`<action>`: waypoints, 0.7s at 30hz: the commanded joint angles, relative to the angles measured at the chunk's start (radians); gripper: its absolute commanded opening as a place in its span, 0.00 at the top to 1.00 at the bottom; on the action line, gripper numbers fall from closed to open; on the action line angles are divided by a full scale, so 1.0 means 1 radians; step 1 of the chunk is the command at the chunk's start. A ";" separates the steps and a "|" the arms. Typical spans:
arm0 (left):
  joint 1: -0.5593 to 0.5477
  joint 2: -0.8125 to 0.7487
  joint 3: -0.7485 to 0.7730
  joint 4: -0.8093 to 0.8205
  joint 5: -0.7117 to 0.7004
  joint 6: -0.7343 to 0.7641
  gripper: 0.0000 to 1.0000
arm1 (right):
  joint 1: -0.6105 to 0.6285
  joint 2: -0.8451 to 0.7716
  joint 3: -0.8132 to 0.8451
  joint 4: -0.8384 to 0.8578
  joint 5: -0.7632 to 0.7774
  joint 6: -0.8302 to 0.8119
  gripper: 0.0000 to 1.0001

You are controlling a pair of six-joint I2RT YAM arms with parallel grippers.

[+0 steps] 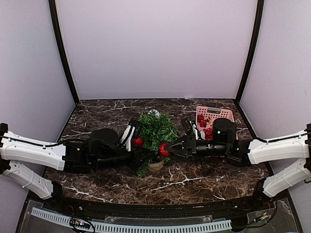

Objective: Decorate the small christmas tree
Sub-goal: Hang the ornament ball on the branch.

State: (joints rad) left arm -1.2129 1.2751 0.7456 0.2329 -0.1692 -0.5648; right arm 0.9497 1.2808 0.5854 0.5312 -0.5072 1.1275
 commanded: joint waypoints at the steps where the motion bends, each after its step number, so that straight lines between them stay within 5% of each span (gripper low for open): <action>1: 0.011 -0.004 -0.010 0.002 -0.017 -0.029 1.00 | 0.011 0.008 0.024 0.038 0.021 -0.003 0.66; 12: 0.032 0.004 -0.022 -0.018 -0.002 -0.069 1.00 | 0.012 0.007 0.012 0.028 0.017 -0.001 0.64; 21: 0.032 0.018 -0.006 0.027 0.091 -0.005 1.00 | 0.012 -0.035 0.005 0.045 0.004 -0.010 0.44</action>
State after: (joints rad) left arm -1.1866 1.2850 0.7372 0.2325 -0.1226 -0.6056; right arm 0.9501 1.2751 0.5850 0.5304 -0.4969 1.1248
